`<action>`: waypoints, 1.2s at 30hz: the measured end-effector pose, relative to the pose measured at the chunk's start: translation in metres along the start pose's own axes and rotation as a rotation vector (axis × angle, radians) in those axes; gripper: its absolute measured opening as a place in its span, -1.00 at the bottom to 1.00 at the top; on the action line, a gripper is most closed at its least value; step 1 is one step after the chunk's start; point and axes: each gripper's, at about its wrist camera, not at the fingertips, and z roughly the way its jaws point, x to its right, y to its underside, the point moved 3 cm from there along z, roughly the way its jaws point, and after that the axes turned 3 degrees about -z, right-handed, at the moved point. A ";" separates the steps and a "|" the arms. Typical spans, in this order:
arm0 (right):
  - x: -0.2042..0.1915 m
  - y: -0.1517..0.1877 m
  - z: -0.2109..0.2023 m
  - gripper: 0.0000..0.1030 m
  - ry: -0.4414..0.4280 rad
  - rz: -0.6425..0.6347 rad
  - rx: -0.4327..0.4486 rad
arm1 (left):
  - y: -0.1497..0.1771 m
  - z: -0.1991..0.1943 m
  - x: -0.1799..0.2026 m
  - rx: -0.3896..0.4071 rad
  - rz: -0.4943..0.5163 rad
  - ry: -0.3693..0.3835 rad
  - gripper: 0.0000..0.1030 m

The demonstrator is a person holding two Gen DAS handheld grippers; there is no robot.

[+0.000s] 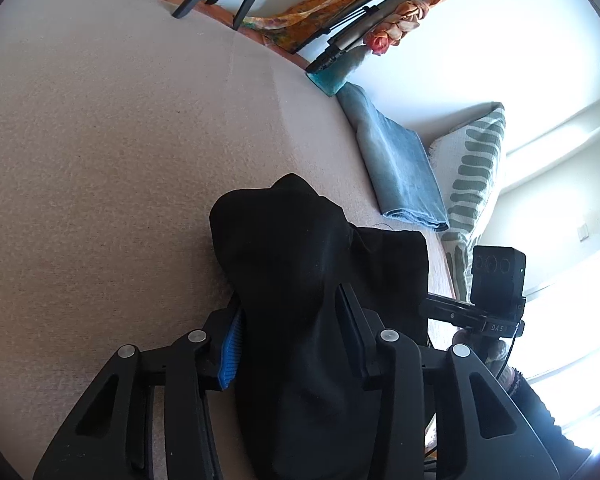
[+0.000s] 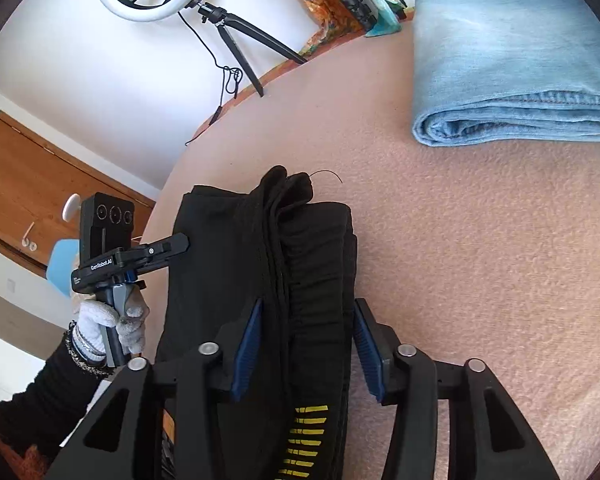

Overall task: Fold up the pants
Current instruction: 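Grasp the folded shorts bundle with the right tool while the left tool grasps it too, then carry the shorts bundle with both tools onto the folded blue jeans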

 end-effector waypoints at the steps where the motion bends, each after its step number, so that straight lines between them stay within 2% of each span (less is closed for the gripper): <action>1: 0.002 0.001 -0.001 0.09 -0.013 0.007 -0.001 | 0.000 0.001 -0.001 0.001 -0.006 0.005 -0.31; 5: 0.004 -0.004 0.002 0.38 -0.076 0.044 0.017 | 0.001 0.004 0.001 0.005 -0.001 0.001 -0.40; 6: 0.004 -0.006 0.004 0.37 -0.084 0.059 0.029 | 0.001 0.005 0.001 0.007 0.002 -0.006 -0.43; 7: 0.002 -0.009 0.007 0.27 -0.073 0.064 0.048 | 0.001 0.005 0.002 0.009 0.005 -0.011 -0.46; 8: 0.001 -0.011 0.012 -0.20 -0.059 0.066 0.042 | 0.001 0.005 0.002 0.010 0.008 -0.015 -0.49; 9: 0.000 -0.012 0.018 -0.33 -0.046 0.066 0.020 | 0.001 0.005 0.003 0.014 0.014 -0.019 -0.55; 13: -0.018 -0.010 0.016 -0.40 0.050 -0.013 0.062 | 0.002 -0.002 0.012 0.055 0.056 -0.022 -0.72; 17: -0.034 -0.007 -0.003 -0.44 0.137 -0.042 0.129 | 0.004 -0.013 0.027 0.101 0.112 -0.015 -0.77; 18: -0.038 -0.007 -0.009 -0.66 0.156 -0.053 0.149 | 0.005 -0.017 0.031 0.113 0.126 -0.012 -0.78; 19: -0.043 -0.006 -0.016 -0.77 0.169 -0.066 0.169 | 0.006 -0.021 0.036 0.125 0.139 -0.004 -0.80; 25: -0.076 -0.002 -0.043 -0.80 0.221 -0.160 0.228 | 0.009 -0.039 0.061 0.166 0.210 0.006 -0.81; 29: -0.084 0.000 -0.054 -0.80 0.239 -0.160 0.261 | 0.010 -0.051 0.074 0.192 0.233 0.015 -0.82; 36: -0.119 0.000 -0.088 -0.81 0.302 -0.254 0.355 | 0.007 -0.073 0.110 0.244 0.320 0.026 -0.82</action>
